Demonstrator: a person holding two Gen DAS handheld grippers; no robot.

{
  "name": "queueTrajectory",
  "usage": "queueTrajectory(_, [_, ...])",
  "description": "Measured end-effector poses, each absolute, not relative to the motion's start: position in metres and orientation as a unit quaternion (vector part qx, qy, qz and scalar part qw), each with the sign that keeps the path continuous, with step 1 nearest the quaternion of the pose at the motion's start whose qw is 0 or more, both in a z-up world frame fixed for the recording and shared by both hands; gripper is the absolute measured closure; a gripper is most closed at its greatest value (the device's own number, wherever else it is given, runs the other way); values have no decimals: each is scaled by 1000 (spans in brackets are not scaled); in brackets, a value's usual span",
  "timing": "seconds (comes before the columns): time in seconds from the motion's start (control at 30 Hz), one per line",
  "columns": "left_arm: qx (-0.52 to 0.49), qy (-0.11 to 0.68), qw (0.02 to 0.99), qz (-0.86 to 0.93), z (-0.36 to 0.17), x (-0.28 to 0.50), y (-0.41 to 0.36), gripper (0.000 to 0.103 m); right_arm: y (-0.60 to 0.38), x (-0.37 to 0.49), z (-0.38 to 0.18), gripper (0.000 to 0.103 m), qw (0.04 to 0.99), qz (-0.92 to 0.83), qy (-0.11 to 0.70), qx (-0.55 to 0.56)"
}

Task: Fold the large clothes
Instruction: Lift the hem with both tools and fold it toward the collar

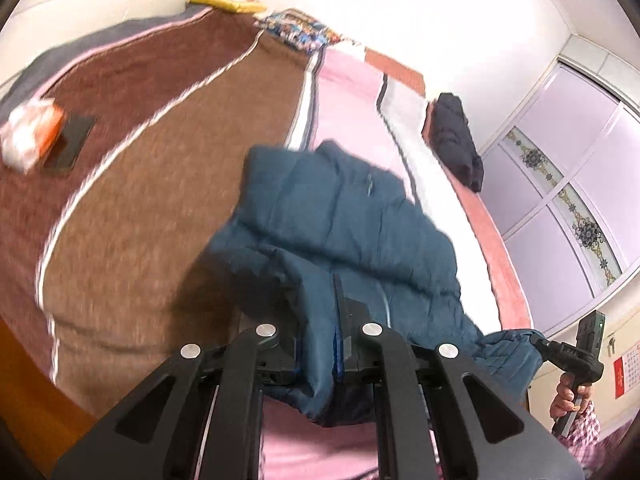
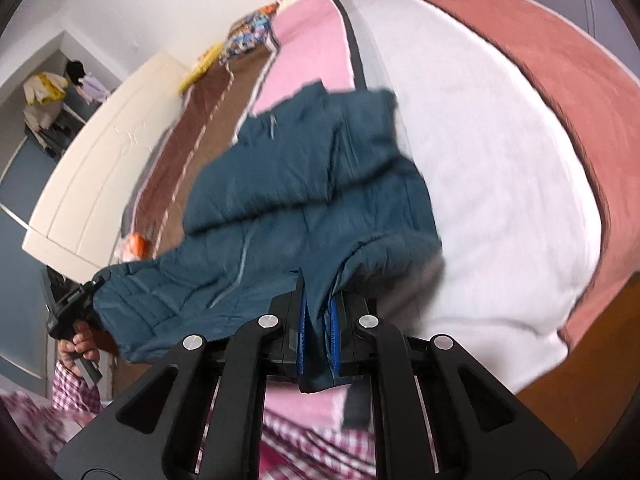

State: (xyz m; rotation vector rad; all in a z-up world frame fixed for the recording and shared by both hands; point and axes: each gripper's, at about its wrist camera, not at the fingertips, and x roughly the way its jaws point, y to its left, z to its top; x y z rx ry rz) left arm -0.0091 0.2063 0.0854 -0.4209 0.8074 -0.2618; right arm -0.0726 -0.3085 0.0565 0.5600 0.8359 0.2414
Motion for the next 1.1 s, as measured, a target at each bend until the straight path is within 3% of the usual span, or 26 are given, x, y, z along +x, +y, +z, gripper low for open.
queueTrajectory(0.3, [-189, 357, 906, -127, 134, 66, 196, 92, -337, 5, 112, 93, 886, 104, 360, 274])
queueTrajectory(0.6, [-211, 374, 897, -104, 136, 166, 187, 92, -357, 116, 133, 93, 881, 76, 361, 296])
queueTrajectory(0.8, [-192, 391, 897, -73, 126, 233, 177, 92, -369, 189, 123, 93, 885, 35, 362, 290])
queueTrajectory(1.1, [-199, 426, 882, -41, 73, 331, 170, 92, -386, 298, 65, 93, 861, -13, 404, 310])
